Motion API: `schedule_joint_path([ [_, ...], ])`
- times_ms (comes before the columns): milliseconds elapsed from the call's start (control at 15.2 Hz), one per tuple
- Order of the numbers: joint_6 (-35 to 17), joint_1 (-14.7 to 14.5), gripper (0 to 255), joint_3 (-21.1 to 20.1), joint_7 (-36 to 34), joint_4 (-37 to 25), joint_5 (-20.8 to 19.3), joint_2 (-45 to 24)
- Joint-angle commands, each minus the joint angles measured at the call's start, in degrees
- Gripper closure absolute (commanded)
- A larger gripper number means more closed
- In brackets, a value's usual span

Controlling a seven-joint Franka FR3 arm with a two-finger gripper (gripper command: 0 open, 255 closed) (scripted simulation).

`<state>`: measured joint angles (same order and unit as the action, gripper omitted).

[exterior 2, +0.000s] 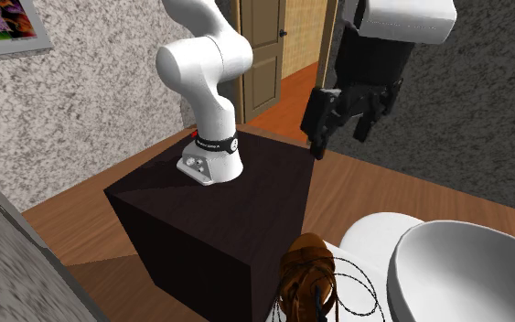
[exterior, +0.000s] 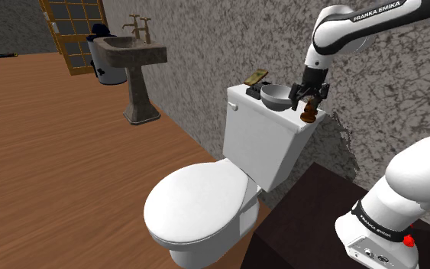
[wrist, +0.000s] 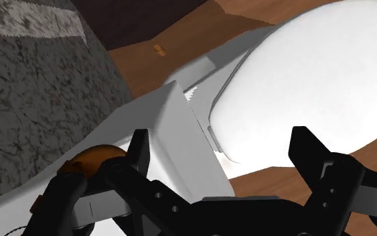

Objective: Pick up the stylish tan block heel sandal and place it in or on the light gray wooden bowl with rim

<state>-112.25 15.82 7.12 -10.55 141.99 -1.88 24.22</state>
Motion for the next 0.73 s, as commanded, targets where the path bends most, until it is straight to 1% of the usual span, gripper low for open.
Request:
schedule_joint_path([
  [0, -3.0, 1.8, 0, 1.1, -1.9, 0.0, -0.5, -2.3],
  [462, -12.2, 7.4, 0, 5.6, -7.8, -1.0, -1.4, -10.3],
  [528, -13.0, 7.9, 0, 6.0, -8.3, -1.2, -1.4, -11.0],
  [660, -14.7, 7.9, 0, 6.1, -8.2, -0.3, -1.3, -11.9],
])
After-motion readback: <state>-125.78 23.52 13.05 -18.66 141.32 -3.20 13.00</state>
